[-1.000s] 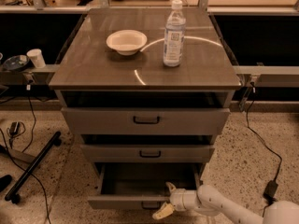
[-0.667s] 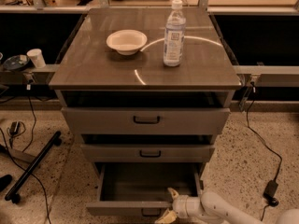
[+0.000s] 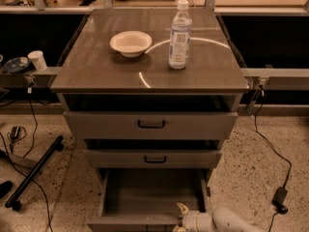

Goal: Open bottom drawer

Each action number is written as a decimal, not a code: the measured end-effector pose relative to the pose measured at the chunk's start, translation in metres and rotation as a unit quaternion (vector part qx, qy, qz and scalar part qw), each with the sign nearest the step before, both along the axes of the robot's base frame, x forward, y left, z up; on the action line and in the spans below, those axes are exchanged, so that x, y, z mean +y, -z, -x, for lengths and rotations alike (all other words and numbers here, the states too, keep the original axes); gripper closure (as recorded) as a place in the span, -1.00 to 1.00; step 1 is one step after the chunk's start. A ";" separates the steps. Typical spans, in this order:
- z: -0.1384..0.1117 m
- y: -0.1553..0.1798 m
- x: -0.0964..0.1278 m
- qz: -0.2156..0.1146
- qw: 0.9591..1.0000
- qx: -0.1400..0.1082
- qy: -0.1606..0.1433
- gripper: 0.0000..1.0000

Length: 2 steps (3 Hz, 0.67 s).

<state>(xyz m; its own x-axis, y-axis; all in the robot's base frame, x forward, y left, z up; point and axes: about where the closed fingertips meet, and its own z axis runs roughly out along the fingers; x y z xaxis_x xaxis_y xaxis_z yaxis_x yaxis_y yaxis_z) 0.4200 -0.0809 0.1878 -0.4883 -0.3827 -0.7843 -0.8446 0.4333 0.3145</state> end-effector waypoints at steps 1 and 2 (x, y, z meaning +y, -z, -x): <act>-0.014 -0.021 0.007 0.004 1.000 -0.012 -0.009 -1.00; -0.033 -0.052 0.013 0.013 0.999 -0.037 -0.019 -1.00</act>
Offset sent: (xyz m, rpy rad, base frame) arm 0.0594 0.0157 0.0942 -0.0571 -0.1412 0.0577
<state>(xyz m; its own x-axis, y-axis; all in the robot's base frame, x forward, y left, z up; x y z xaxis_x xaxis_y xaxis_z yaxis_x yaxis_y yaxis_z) 0.4533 -0.0679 0.2402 -0.4149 -0.4211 -0.8065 -0.8808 0.4081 0.2400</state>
